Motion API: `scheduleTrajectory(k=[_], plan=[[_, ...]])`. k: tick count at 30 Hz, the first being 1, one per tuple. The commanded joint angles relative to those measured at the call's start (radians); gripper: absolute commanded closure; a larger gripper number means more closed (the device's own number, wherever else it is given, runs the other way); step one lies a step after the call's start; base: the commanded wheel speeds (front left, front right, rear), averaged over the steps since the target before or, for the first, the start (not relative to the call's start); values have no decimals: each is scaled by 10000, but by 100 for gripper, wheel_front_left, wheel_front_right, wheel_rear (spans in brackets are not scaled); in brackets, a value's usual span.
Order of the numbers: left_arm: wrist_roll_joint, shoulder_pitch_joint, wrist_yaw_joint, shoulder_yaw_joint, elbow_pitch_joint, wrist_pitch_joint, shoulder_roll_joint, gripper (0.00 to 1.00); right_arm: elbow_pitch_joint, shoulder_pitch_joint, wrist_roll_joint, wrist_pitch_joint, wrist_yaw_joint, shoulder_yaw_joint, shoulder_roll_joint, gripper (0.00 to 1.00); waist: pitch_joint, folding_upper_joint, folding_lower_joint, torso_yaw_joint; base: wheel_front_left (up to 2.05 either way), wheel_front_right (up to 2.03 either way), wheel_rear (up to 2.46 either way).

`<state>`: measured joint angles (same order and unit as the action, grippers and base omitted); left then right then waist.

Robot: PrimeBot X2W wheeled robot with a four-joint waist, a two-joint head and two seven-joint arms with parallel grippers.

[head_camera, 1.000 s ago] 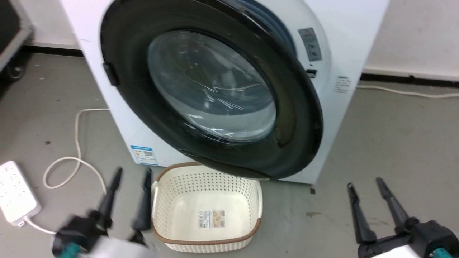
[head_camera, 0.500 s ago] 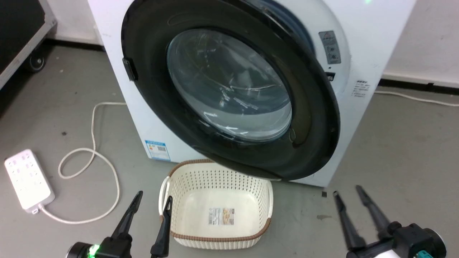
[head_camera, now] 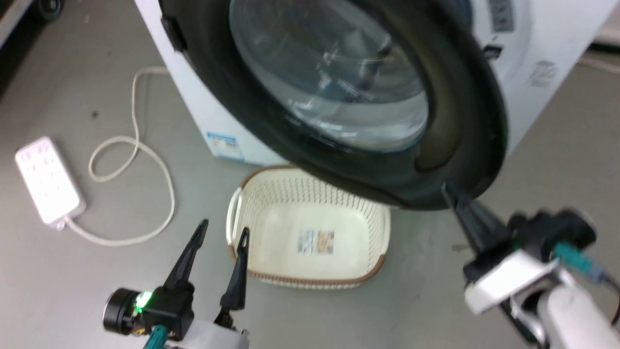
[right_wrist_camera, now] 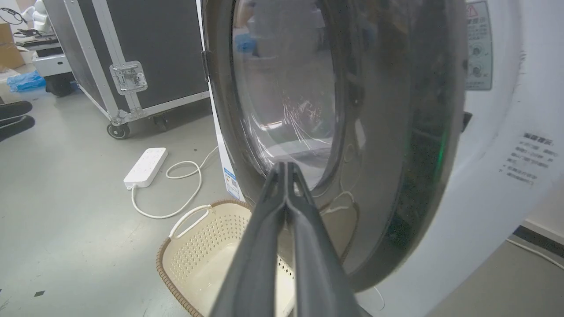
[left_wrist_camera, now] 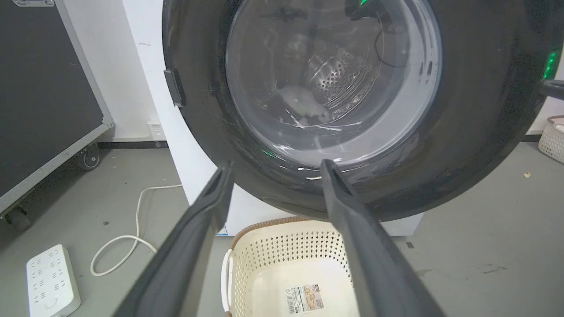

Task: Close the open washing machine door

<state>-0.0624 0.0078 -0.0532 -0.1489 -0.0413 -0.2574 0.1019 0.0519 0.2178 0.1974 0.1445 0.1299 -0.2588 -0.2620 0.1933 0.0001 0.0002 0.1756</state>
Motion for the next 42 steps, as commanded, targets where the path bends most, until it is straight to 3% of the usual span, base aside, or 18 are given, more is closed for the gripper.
scheduleTrajectory(k=[1,8,16,29,37,38,39,42], plan=[[55,-290,-19,-53,20,-43,-100,0,231,713,299,-231,8,-117,-306,100,679,-1,-2,375,0,0,0],[63,-799,5,-178,-2,-43,-287,0,1026,2547,1004,-765,8,173,-1173,100,1415,-1,-2,762,0,0,0],[42,-1118,82,-246,-133,-43,-404,0,2018,4135,1551,-1015,8,712,-1672,100,1945,-1,-2,957,0,0,0],[77,-1413,230,-352,-102,-43,-480,0,4021,6006,1144,-1141,8,1665,-1251,100,2184,-1,-2,890,0,0,0],[48,-1298,201,-229,42,-43,-490,0,4401,5433,1262,-515,8,1489,-1047,100,1494,-1,-2,681,0,0,0],[39,-1268,194,-189,64,-43,-490,0,4395,5270,1270,-357,8,1468,-1023,56,1335,-1,-2,636,0,0,0],[32,-1169,161,-119,148,-43,-488,0,4334,4843,1285,-51,8,1411,-957,0,972,-1,-2,528,0,0,0],[21,-1039,117,-40,243,-43,-471,0,4222,4293,1384,244,8,1417,-791,0,571,-1,-2,383,0,0,0]])
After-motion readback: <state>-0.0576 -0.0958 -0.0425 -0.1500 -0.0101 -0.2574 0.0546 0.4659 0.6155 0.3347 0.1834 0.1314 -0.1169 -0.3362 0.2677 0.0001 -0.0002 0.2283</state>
